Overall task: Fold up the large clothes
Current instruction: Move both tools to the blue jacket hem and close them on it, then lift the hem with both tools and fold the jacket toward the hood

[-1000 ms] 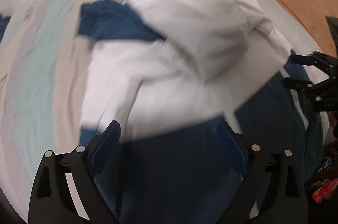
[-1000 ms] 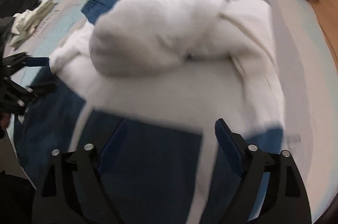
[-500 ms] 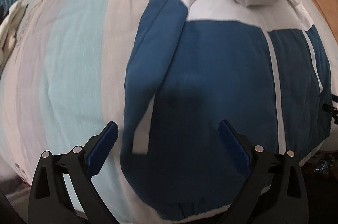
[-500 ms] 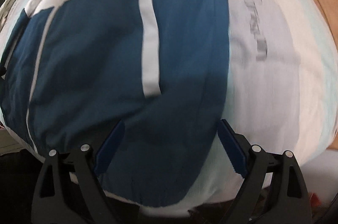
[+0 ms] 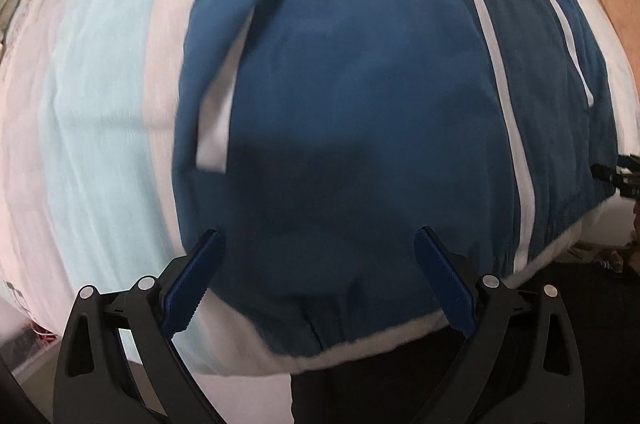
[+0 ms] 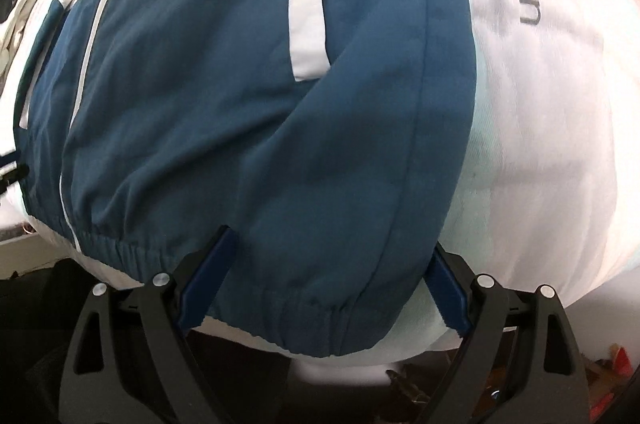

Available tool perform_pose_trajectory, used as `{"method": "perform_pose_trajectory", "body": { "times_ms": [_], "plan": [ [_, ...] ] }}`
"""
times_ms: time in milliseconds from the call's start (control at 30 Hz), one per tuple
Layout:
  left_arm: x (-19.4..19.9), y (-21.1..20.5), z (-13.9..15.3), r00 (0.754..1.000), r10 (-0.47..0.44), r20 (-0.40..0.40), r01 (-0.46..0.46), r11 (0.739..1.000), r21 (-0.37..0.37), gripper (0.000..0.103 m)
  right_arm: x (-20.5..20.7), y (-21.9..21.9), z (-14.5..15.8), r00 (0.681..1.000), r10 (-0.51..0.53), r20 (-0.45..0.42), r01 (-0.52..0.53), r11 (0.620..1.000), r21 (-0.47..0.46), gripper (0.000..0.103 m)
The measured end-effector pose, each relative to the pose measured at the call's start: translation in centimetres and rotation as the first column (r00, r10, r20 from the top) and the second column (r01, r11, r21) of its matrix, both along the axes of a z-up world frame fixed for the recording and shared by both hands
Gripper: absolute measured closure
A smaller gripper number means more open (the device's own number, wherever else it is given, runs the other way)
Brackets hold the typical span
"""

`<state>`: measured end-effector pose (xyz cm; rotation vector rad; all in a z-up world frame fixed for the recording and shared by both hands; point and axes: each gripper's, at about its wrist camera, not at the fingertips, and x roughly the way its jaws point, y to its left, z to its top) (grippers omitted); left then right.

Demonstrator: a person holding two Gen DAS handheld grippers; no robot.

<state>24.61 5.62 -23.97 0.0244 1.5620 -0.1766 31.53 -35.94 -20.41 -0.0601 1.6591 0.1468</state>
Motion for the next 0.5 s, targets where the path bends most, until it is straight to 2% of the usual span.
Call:
{"method": "perform_pose_trajectory", "body": {
  "times_ms": [100,167,233,267,333,400,433,500],
  "plan": [
    [-0.9,0.0,-0.3,1.0,-0.014,-0.005,0.014,1.0,0.0,0.01,-0.6,-0.3,-0.3,1.0,0.0,-0.006,0.0,1.0,-0.002,0.019],
    [-1.0,-0.2,-0.3,1.0,-0.006,-0.002,0.006,1.0,-0.008,0.013,-0.2,-0.1,-0.4,1.0,0.005,-0.014,-0.005,1.0,-0.003,0.027],
    [-1.2,0.1,-0.1,1.0,0.008,0.01,-0.007,1.0,-0.025,0.034,0.3,1.0,-0.2,1.0,0.02,-0.015,-0.02,1.0,-0.009,0.043],
    [-1.1,-0.7,0.1,1.0,0.015,0.011,-0.015,1.0,-0.026,0.04,0.5,1.3,0.0,1.0,0.026,-0.016,-0.026,1.0,-0.011,0.048],
    [-0.4,-0.5,0.3,0.999,0.039,0.005,-0.039,0.998,-0.04,0.066,0.5,2.0,0.7,0.999,0.029,-0.021,-0.029,1.0,-0.012,0.071],
    [0.6,0.9,0.8,0.998,0.066,0.005,-0.066,0.997,-0.042,0.083,0.6,2.1,1.2,0.999,0.022,-0.029,-0.022,1.0,-0.005,0.08],
    [0.8,1.4,1.1,0.997,0.075,0.006,-0.074,0.996,-0.045,0.088,0.7,2.2,1.6,0.999,0.02,-0.031,-0.02,1.0,-0.008,0.082],
    [1.0,2.2,1.3,0.998,0.063,0.0,-0.063,0.997,-0.034,0.093,1.0,1.9,2.3,0.999,0.02,-0.035,-0.021,1.0,-0.022,0.083]
  ]
}}
